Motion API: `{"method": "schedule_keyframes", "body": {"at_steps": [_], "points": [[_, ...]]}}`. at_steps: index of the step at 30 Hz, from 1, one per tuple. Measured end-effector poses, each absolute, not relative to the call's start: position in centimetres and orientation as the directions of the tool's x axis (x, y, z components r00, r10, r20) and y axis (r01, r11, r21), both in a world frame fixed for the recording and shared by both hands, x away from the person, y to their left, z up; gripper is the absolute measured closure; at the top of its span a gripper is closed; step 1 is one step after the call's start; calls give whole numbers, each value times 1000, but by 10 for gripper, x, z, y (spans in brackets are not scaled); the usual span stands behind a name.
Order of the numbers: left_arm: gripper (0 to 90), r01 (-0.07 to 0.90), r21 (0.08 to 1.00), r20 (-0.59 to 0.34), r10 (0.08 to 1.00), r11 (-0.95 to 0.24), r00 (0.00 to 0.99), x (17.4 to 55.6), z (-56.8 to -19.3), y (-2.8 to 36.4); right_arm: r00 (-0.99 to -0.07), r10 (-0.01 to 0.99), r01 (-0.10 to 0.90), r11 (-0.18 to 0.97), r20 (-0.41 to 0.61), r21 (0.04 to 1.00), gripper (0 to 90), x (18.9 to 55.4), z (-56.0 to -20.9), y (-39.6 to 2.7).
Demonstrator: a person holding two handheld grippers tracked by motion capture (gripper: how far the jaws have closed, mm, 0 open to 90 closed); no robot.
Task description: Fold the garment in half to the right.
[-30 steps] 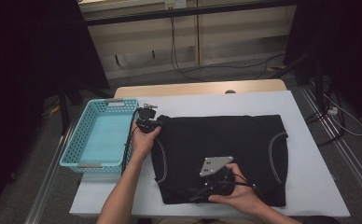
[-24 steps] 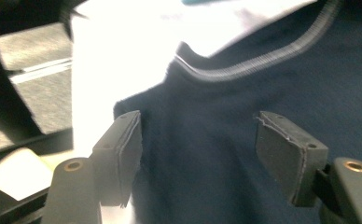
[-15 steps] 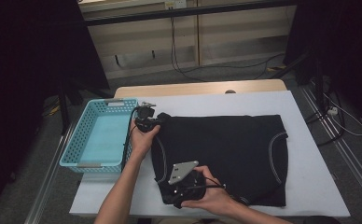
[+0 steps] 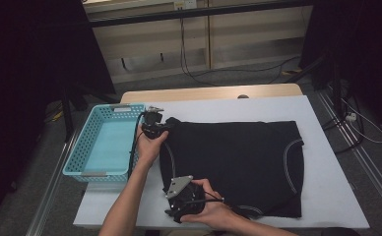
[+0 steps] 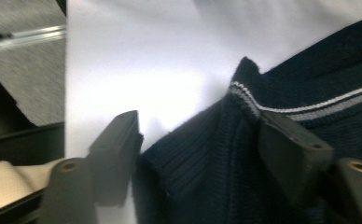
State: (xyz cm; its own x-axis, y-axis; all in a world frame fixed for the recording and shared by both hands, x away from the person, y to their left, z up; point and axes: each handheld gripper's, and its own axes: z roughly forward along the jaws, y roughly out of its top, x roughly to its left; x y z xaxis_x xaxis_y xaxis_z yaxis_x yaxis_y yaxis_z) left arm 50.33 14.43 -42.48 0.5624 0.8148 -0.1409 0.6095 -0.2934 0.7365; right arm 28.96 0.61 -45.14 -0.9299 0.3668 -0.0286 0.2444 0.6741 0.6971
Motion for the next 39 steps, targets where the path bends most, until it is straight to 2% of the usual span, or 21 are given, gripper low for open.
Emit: {"method": "schedule_keyframes", "body": {"at_steps": [7,9,14,19,21,33,39], "points": [[814,616,736,-153,817,-281,556,503,-425,144,-918,392,247,683,-60,687,551,292,-449,4],[814,618,736,-160,816,-277,556,503,-424,145,-911,405,253,688,-71,680,663,292,-447,3],[814,622,732,-162,816,-278,555,504,-426,146,-906,420,277,679,-51,680,759,295,-445,1],[814,624,745,-202,813,-235,547,505,-423,147,-902,432,297,653,-20,697,781,296,-443,-2],[814,617,744,-180,813,-256,554,504,-421,147,-904,428,296,646,-13,704,782,297,-440,-4],[815,587,773,-183,801,-240,570,503,-405,148,-902,428,315,555,60,770,787,304,-412,-23],[815,574,784,-182,797,-236,576,506,-393,148,-902,428,296,529,52,795,789,305,-399,-28]]}}
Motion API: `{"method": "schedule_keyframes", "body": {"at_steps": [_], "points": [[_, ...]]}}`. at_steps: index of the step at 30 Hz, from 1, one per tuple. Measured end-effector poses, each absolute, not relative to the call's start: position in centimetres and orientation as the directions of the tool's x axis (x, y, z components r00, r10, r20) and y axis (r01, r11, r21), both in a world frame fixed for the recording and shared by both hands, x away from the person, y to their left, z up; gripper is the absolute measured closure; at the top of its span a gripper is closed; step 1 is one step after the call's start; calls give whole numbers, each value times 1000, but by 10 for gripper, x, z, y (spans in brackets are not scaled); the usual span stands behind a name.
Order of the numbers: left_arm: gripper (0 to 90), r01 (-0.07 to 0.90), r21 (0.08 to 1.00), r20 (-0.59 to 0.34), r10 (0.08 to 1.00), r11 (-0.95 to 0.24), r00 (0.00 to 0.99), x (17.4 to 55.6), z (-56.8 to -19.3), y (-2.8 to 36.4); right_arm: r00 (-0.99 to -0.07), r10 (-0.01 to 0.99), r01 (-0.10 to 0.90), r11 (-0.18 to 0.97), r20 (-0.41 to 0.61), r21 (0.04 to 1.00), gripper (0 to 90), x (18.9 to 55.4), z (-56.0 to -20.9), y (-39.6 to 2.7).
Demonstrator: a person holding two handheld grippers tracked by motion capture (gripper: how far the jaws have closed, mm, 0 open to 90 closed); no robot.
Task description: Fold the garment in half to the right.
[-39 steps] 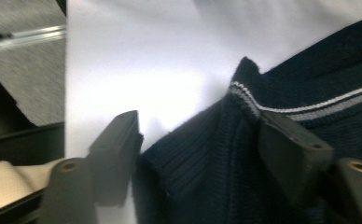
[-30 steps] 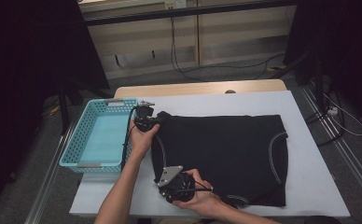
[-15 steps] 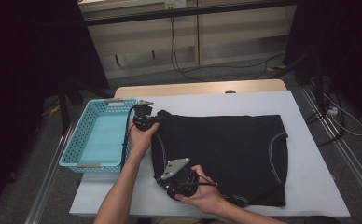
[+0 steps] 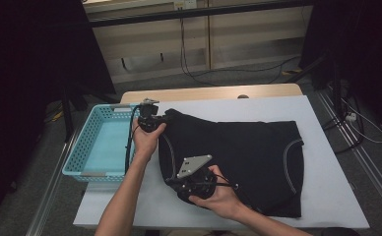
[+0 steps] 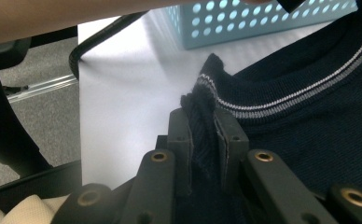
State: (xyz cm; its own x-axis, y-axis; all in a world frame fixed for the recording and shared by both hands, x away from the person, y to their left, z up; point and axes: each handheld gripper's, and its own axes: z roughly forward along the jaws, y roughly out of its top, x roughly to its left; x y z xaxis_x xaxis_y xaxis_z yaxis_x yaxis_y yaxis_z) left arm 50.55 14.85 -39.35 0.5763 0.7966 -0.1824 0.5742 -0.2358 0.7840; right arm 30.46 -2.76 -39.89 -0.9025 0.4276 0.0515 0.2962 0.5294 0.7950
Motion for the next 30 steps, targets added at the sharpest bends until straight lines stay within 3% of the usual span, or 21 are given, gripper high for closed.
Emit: {"method": "schedule_keyframes", "body": {"at_steps": [30], "points": [[822,531,825,-184,798,-191,574,507,-361,164,-907,421,227,515,-13,827,790,310,-369,-21]]}}
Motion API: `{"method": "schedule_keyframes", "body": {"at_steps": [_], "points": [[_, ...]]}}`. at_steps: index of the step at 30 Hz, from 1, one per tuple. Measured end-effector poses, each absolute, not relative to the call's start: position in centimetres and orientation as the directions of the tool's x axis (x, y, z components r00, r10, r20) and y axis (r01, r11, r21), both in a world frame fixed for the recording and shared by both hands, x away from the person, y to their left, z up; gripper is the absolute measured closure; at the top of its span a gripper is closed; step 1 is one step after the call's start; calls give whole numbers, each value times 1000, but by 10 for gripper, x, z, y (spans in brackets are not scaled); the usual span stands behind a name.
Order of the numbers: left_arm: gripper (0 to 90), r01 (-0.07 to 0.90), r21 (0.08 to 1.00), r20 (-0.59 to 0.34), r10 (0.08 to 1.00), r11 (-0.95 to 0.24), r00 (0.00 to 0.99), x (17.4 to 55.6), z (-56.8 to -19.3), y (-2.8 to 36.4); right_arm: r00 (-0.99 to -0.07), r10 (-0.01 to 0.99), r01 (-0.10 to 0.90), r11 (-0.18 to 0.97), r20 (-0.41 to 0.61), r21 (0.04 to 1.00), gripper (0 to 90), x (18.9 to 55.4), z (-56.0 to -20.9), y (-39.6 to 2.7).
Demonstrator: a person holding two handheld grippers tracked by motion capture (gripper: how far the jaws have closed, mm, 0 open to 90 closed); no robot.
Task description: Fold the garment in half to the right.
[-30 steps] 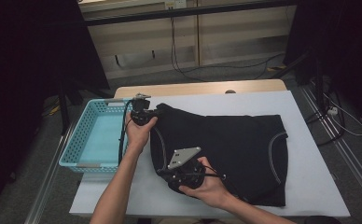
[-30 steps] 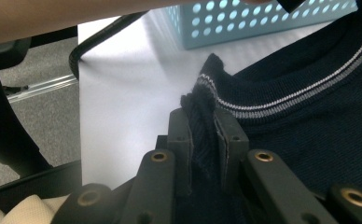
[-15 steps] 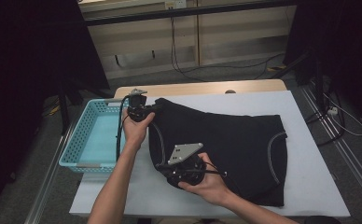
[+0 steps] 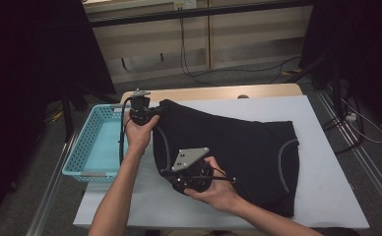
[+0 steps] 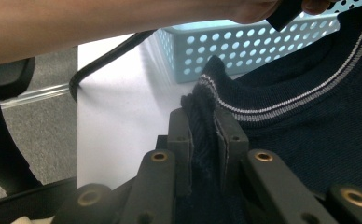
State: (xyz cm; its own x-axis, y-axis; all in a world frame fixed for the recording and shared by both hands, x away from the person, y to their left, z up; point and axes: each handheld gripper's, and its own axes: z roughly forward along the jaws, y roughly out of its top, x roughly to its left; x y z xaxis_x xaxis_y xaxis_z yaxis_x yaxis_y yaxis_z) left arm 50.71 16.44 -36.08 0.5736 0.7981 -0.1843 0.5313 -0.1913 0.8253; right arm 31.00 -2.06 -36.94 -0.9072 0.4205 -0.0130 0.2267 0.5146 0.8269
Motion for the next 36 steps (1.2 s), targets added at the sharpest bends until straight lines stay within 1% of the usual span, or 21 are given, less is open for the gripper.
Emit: {"method": "schedule_keyframes", "body": {"at_steps": [11,17,29,36], "points": [[823,521,834,-178,808,-179,561,505,-350,176,-911,413,225,482,7,847,790,311,-366,-15],[823,521,838,-187,811,-162,554,505,-346,185,-912,409,214,472,2,855,790,312,-361,-12],[823,507,848,-177,822,-151,541,503,-336,198,-917,400,203,459,3,865,790,315,-356,-1],[823,523,840,-179,836,-145,518,506,-331,208,-921,389,193,461,-2,866,791,316,-352,7]]}}
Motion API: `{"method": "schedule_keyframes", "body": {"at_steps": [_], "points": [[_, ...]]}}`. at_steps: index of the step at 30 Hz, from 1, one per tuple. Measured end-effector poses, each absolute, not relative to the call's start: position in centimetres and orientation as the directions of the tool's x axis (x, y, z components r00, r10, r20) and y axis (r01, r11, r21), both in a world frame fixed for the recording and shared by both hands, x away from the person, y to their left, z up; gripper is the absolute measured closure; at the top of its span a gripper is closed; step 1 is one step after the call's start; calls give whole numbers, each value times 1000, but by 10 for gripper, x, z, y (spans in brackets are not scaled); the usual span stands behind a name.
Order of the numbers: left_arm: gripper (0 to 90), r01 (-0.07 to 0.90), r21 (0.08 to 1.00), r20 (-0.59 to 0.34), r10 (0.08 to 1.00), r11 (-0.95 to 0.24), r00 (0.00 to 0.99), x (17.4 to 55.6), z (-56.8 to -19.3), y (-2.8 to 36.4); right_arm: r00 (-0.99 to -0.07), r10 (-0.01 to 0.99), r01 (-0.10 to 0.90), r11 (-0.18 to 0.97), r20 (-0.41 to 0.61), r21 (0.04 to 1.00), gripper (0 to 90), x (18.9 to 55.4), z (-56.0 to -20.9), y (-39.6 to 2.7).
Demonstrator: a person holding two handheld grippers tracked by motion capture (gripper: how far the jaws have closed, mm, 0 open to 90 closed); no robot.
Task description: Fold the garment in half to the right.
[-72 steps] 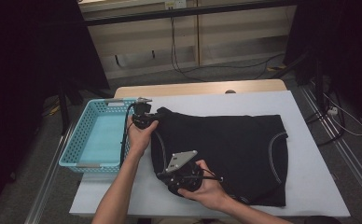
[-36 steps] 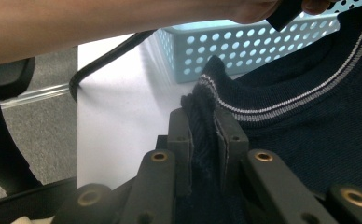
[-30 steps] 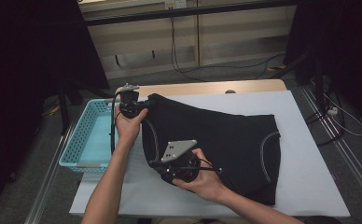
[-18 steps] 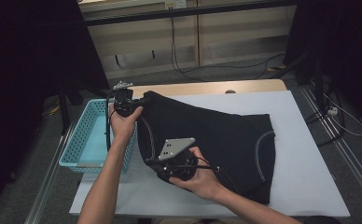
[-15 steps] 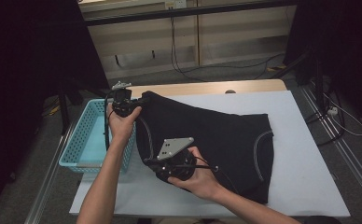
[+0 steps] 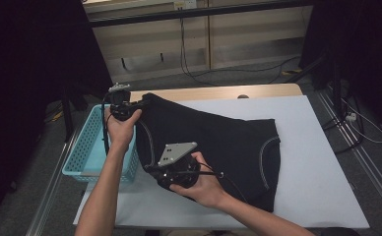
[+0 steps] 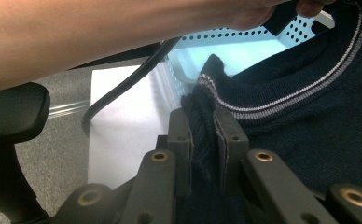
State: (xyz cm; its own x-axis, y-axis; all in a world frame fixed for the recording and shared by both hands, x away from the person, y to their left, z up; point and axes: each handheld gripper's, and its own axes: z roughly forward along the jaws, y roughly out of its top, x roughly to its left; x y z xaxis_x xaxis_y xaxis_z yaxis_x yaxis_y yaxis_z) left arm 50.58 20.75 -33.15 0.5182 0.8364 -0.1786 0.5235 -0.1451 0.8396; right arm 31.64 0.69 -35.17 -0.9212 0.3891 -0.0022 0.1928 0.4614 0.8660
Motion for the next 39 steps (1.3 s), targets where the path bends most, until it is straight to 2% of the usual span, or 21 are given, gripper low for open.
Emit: {"method": "schedule_keyframes", "body": {"at_steps": [29,39], "points": [[824,481,870,-154,863,-112,481,503,-298,234,-926,377,155,400,-8,903,791,322,-321,31],[823,489,859,-138,850,-153,509,505,-309,213,-920,391,180,405,8,896,791,317,-335,17]]}}
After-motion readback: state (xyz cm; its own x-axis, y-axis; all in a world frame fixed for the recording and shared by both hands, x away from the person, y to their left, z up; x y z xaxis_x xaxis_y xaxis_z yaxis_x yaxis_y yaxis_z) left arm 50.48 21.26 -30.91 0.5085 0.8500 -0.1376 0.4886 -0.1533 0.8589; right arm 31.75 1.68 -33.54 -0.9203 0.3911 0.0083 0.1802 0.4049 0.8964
